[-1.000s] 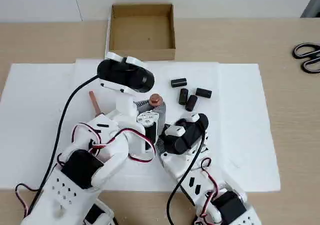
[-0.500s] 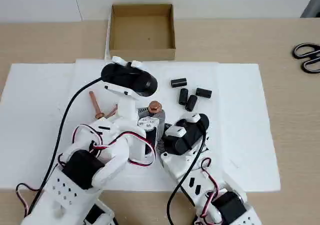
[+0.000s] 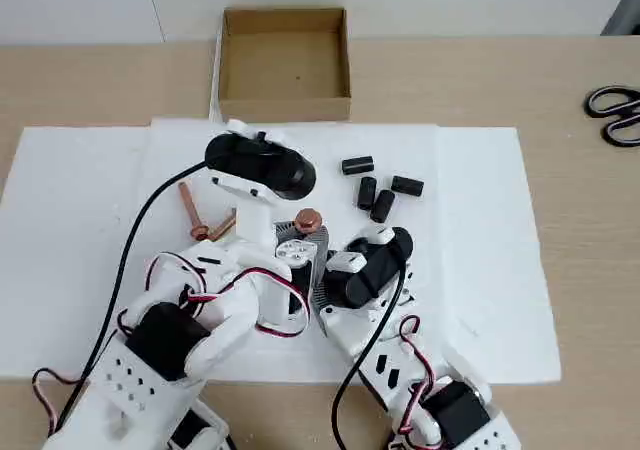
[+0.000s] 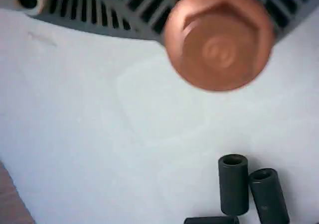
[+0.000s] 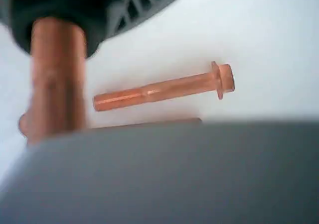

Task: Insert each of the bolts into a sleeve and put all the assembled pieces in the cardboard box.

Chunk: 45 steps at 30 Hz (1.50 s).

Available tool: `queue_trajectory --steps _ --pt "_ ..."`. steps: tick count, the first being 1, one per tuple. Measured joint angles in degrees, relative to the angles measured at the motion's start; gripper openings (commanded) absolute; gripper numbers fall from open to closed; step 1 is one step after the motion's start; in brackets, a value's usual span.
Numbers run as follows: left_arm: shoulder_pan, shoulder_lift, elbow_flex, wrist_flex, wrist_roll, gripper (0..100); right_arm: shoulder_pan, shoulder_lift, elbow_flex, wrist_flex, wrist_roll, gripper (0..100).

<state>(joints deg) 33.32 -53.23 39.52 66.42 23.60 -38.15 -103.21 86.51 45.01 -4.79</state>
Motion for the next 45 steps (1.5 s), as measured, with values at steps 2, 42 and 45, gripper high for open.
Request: queue_trajectory --steps 2,42,45 --pt "0.00 0.00 0.09 -0.09 -0.09 1 0.00 0.00 0.09 0.00 0.00 0.4" --pt "-0.88 0.26 -7.91 13.27 2.02 34 0.97 -0.09 1.14 -7.30 6.51 0.4" --pt "-5.80 0.26 -11.87 18.11 2.29 36 4.13 -0.09 3.16 -7.30 6.42 0.4"
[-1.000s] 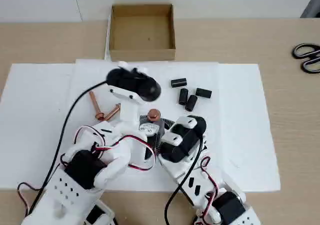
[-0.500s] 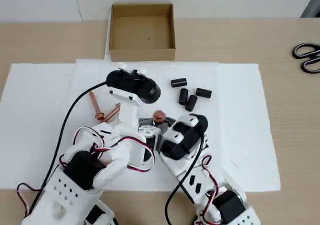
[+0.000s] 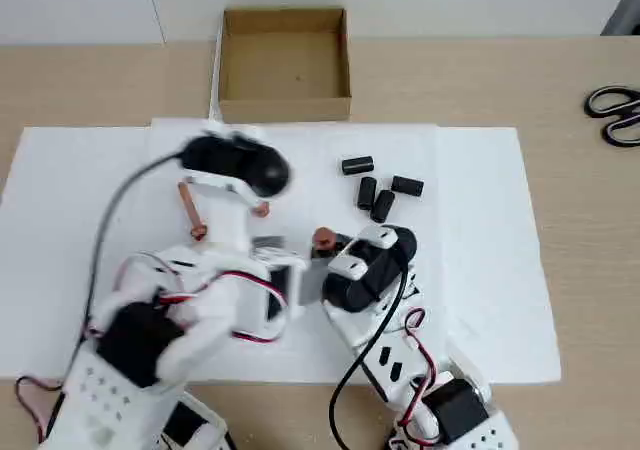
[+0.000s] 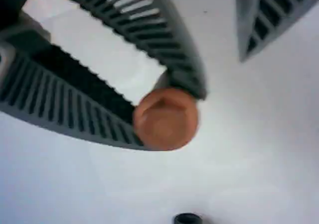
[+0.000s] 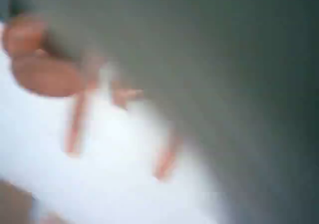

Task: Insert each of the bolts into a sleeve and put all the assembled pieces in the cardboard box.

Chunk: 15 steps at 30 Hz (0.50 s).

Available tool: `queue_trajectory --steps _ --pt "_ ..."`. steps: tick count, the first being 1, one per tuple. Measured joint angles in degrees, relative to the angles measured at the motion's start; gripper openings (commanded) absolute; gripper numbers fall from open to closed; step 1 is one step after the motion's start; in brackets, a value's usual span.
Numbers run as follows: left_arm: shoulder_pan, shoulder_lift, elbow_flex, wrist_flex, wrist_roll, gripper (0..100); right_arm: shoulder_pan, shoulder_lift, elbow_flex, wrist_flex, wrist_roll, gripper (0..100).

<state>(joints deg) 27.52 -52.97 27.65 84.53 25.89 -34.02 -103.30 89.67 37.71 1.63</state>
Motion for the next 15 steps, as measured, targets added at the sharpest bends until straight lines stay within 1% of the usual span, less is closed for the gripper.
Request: queue_trajectory --steps 3,7,11,15 --pt "-6.59 -0.09 -4.22 6.24 -0.44 36 4.57 0.00 1.14 0.00 0.00 0.4" --pt "-15.30 -0.53 -7.56 12.66 -6.86 36 11.52 0.00 1.14 0.62 0.00 0.4" --pt "-24.97 -0.70 -7.65 14.51 -14.07 36 17.67 0.00 0.79 5.89 0.26 0.4" --pt "-32.53 -0.70 -7.65 14.51 -21.27 36 19.43 0.09 -5.36 10.46 0.44 0.4"
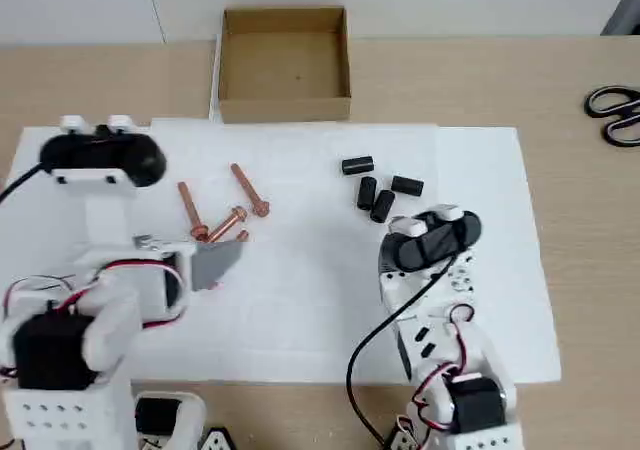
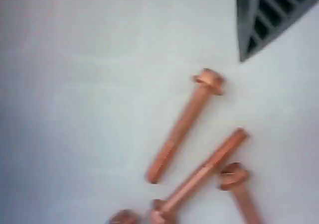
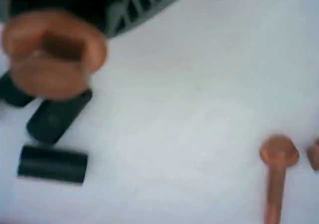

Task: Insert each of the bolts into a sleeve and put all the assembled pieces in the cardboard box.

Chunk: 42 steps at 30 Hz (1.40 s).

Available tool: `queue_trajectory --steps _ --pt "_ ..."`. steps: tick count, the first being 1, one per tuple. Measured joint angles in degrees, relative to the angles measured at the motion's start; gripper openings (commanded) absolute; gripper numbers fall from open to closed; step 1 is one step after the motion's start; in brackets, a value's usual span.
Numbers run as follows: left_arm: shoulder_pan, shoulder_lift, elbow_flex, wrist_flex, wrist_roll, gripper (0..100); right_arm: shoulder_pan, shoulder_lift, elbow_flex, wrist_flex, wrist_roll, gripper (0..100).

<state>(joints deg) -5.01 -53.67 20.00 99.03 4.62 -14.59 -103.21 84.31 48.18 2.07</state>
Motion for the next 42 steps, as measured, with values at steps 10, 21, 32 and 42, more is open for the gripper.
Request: queue_trajectory --steps 10,21,32,42 --pt "-5.89 -2.73 -0.26 0.35 -1.41 36 0.26 26.99 -26.64 -3.60 5.01 0.4" --pt "-5.89 -10.64 -0.35 0.35 -1.41 36 0.09 81.58 -60.31 -24.97 5.01 0.4" --pt "-5.89 -10.90 0.00 0.35 -1.41 36 -3.43 121.14 -90.81 -45.63 5.01 0.4" --pt "-5.89 -10.90 0.00 0.35 -1.41 36 -3.87 149.63 -113.67 -49.76 5.01 0.4"
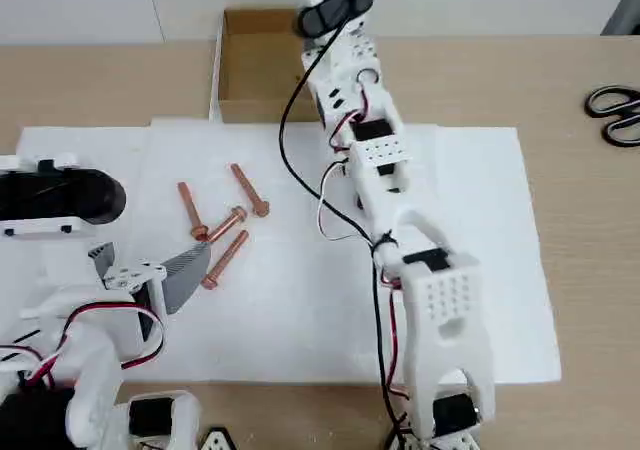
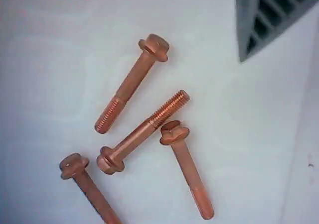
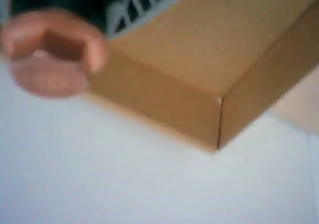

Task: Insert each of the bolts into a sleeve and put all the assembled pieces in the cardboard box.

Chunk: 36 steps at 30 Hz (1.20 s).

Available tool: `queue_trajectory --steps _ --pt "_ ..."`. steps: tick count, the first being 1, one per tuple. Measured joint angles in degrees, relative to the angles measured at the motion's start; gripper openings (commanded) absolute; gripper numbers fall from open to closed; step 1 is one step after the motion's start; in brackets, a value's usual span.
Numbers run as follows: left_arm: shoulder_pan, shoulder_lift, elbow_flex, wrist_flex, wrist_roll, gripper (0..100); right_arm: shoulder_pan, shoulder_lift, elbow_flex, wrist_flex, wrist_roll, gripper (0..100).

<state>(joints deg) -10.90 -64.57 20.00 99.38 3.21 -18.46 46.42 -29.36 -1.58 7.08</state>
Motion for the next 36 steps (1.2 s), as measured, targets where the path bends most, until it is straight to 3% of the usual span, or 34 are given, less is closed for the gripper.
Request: queue_trajectory --steps 7,14,28,36 --pt "0.00 0.00 0.00 0.00 0.00 36 -1.41 9.58 -6.95 0.26 0.00 0.9" --pt "0.00 0.00 0.00 0.00 0.00 36 -1.93 10.81 -7.12 2.11 0.00 20.2" --pt "0.00 0.00 0.00 0.00 0.00 36 -0.44 10.64 -10.55 4.48 0.00 21.0" --pt "0.00 0.00 0.00 0.00 0.00 36 3.69 4.40 -14.51 22.68 0.00 21.0"
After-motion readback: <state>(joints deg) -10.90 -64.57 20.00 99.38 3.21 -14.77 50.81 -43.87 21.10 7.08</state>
